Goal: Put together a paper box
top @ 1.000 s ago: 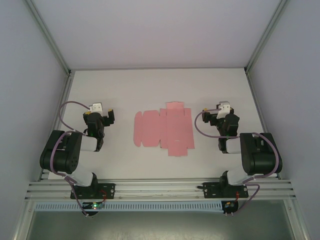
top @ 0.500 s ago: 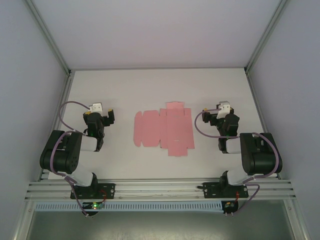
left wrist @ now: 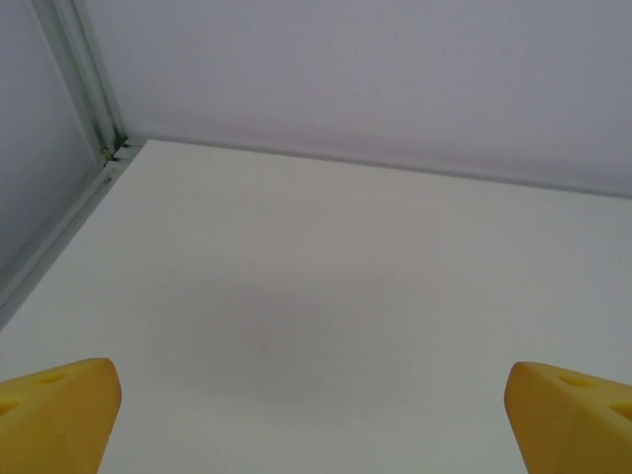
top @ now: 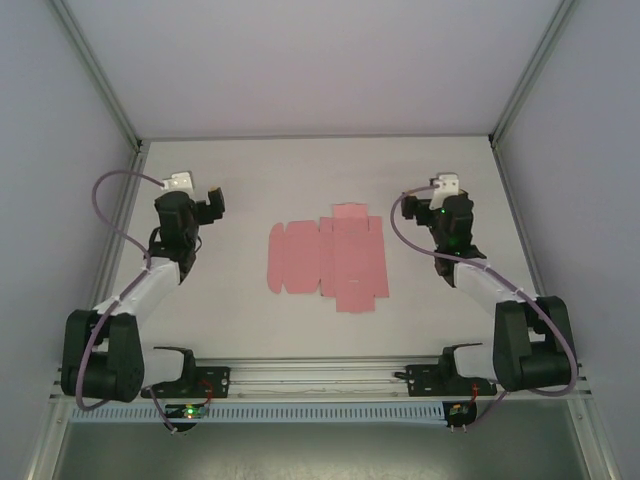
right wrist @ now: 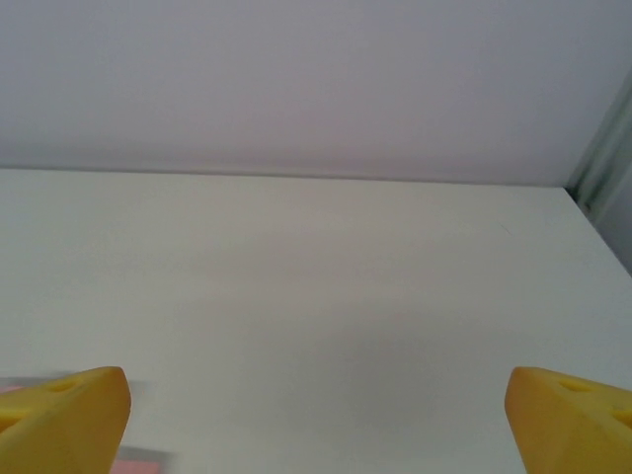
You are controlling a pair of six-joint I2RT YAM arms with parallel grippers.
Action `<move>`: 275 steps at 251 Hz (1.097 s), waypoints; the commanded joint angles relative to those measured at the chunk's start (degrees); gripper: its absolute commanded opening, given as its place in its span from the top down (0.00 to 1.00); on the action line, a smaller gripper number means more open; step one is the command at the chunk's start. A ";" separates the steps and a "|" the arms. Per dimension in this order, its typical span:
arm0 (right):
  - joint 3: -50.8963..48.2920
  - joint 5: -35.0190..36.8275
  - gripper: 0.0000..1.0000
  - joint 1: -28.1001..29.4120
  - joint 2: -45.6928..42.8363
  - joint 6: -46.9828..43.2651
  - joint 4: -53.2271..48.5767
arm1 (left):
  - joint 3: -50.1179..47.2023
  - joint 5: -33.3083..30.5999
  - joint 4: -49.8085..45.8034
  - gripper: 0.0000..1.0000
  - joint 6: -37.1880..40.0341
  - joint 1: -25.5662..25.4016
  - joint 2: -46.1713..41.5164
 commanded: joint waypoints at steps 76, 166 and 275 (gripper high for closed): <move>8.30 1.90 0.02 14.35 -0.43 20.02 -26.47 | 7.48 10.96 -28.05 0.00 -19.69 -10.52 4.08; 12.34 -1.08 0.05 20.72 10.59 22.78 -28.32 | 8.72 23.59 -23.73 0.00 -26.62 -16.96 15.30; 14.04 -2.34 0.46 20.91 21.58 23.35 -28.78 | 9.08 32.62 -19.83 0.00 -28.96 -17.12 21.35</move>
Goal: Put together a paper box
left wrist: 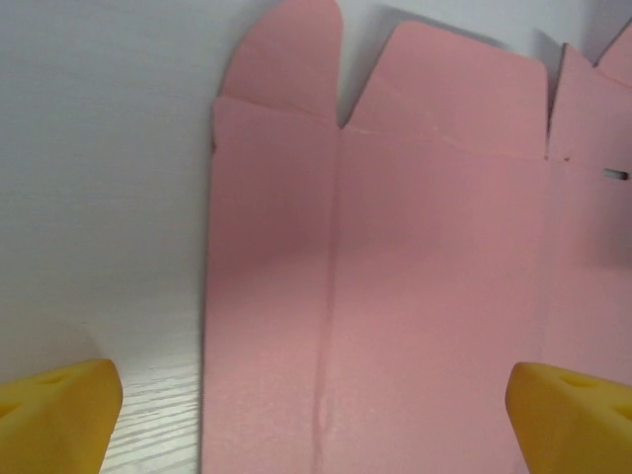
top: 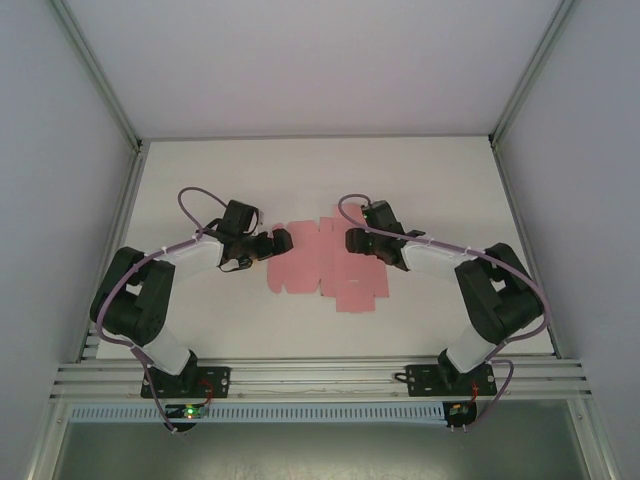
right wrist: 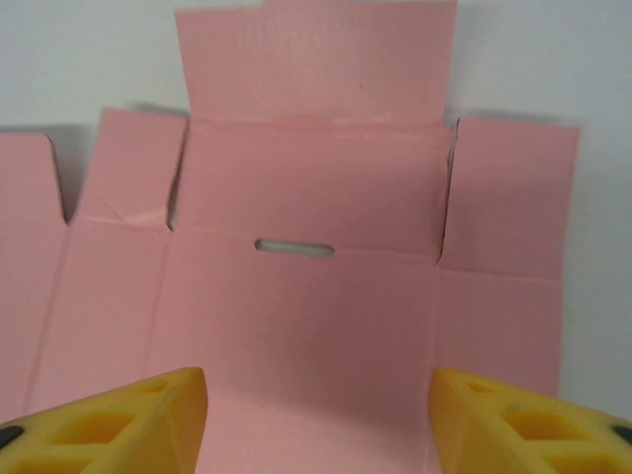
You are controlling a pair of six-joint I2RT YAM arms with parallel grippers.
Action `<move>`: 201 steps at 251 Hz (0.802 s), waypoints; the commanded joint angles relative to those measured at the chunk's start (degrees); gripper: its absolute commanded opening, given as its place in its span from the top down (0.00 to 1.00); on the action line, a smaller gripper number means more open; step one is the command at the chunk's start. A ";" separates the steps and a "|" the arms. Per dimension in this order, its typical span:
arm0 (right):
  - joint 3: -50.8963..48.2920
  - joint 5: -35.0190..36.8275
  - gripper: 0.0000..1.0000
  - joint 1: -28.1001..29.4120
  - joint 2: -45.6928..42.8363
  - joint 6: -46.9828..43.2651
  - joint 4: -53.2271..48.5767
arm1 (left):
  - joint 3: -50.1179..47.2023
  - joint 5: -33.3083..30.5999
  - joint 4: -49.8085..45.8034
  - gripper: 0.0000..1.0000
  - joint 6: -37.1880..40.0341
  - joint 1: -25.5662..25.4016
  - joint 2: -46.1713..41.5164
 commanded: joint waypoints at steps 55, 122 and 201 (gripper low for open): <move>-1.46 -0.42 0.46 -1.52 4.26 3.57 -1.03 | -0.09 5.07 3.48 0.00 -2.39 -0.53 0.84; -4.20 -2.12 0.49 -2.02 7.04 4.59 -0.26 | 0.66 6.55 0.71 0.00 -1.29 -0.64 3.01; -6.25 -4.38 0.51 -2.72 8.42 5.26 1.79 | 1.41 9.97 -0.89 0.00 0.00 -0.98 4.63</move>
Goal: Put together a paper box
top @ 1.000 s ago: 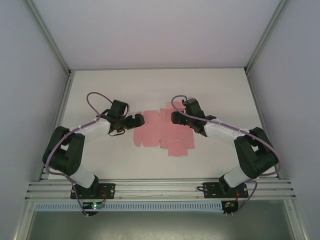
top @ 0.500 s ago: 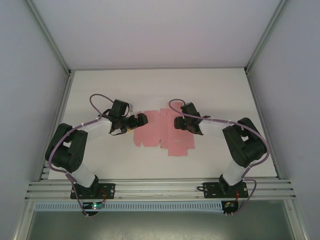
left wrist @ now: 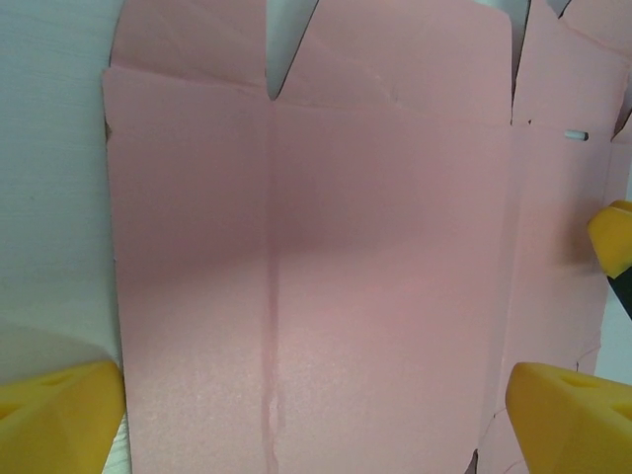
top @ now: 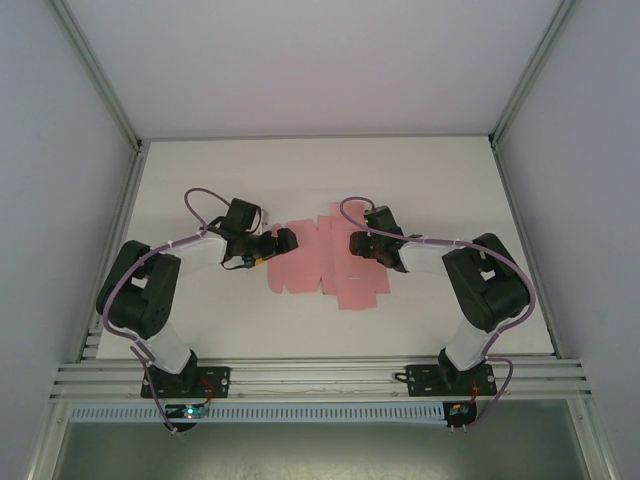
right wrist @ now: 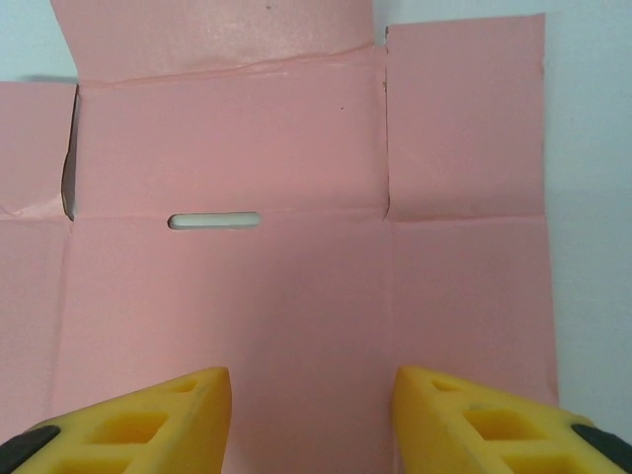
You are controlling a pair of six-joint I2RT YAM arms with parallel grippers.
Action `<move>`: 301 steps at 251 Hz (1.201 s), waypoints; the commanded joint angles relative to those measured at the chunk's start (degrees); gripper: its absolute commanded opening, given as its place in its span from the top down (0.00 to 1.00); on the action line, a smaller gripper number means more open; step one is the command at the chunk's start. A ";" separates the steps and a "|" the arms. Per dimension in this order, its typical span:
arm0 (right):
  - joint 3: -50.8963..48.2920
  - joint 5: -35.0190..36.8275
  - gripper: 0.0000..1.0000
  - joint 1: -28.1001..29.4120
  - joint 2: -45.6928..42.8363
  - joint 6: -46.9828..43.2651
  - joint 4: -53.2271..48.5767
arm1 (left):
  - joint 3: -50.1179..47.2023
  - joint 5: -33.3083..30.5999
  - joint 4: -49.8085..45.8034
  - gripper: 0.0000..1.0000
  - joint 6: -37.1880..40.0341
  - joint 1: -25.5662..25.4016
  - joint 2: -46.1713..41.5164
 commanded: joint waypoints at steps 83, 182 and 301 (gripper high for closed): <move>-7.87 -7.28 0.52 -2.34 4.04 3.48 -1.13 | -5.28 15.25 15.55 0.00 -5.20 -1.03 -5.97; -9.73 -10.55 0.52 -3.50 4.26 4.55 3.15 | -15.70 19.84 54.64 0.00 -20.36 -1.14 -8.48; -10.67 -12.43 0.52 -3.95 4.39 4.99 6.11 | -5.09 -4.78 11.29 0.22 -0.63 -8.35 -17.28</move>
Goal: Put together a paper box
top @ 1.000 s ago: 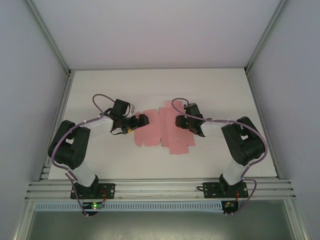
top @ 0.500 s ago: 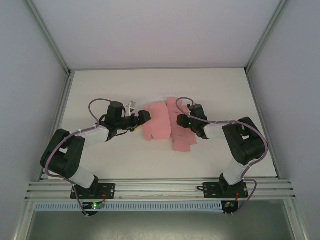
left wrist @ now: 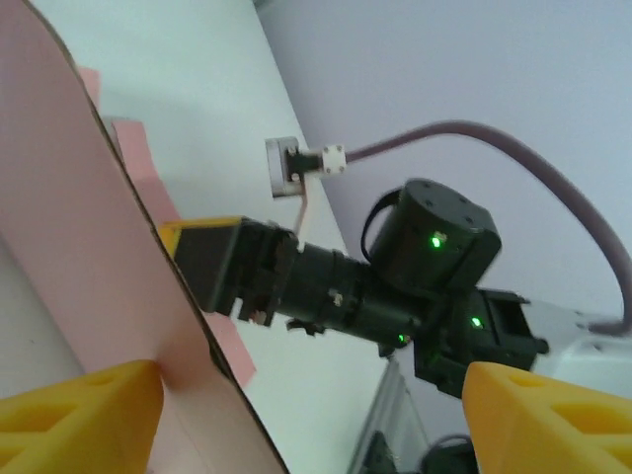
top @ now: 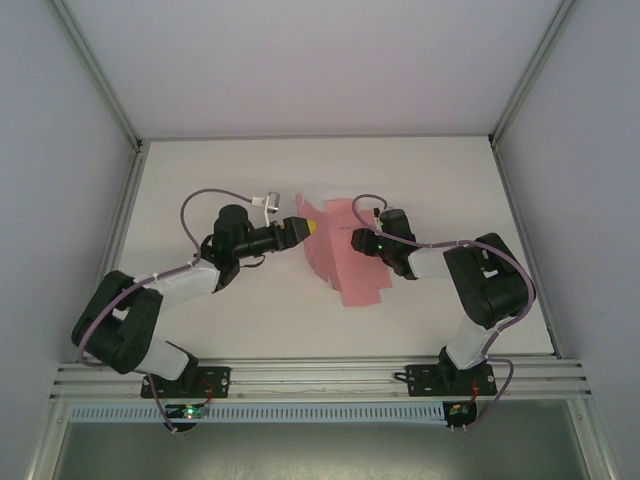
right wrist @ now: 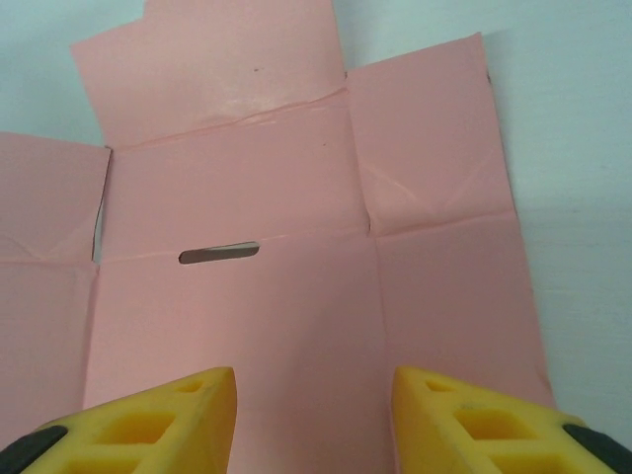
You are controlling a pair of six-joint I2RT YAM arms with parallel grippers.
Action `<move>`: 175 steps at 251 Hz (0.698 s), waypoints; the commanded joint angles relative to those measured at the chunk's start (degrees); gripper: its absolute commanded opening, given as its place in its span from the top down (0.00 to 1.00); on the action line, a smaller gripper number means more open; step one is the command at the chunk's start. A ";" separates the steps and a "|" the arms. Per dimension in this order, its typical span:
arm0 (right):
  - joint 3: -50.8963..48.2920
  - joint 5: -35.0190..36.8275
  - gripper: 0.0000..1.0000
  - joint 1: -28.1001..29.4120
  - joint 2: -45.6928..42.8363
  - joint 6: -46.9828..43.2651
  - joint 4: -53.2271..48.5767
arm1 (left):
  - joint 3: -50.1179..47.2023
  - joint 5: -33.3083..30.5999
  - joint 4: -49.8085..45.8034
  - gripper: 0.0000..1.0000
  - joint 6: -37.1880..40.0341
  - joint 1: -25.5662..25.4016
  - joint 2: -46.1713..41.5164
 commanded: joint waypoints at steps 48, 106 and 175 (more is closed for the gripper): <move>-3.58 -3.06 0.52 0.32 4.74 1.86 -10.22 | 5.91 -18.77 -32.72 0.20 12.87 -2.23 -2.83; -3.82 -3.78 0.52 0.86 4.60 1.60 -8.97 | 6.81 -15.73 -28.70 0.39 11.58 -2.29 2.52; -3.45 -5.15 0.51 0.86 -0.69 -0.51 -8.79 | 8.83 -15.55 -30.24 0.91 15.78 -2.32 3.15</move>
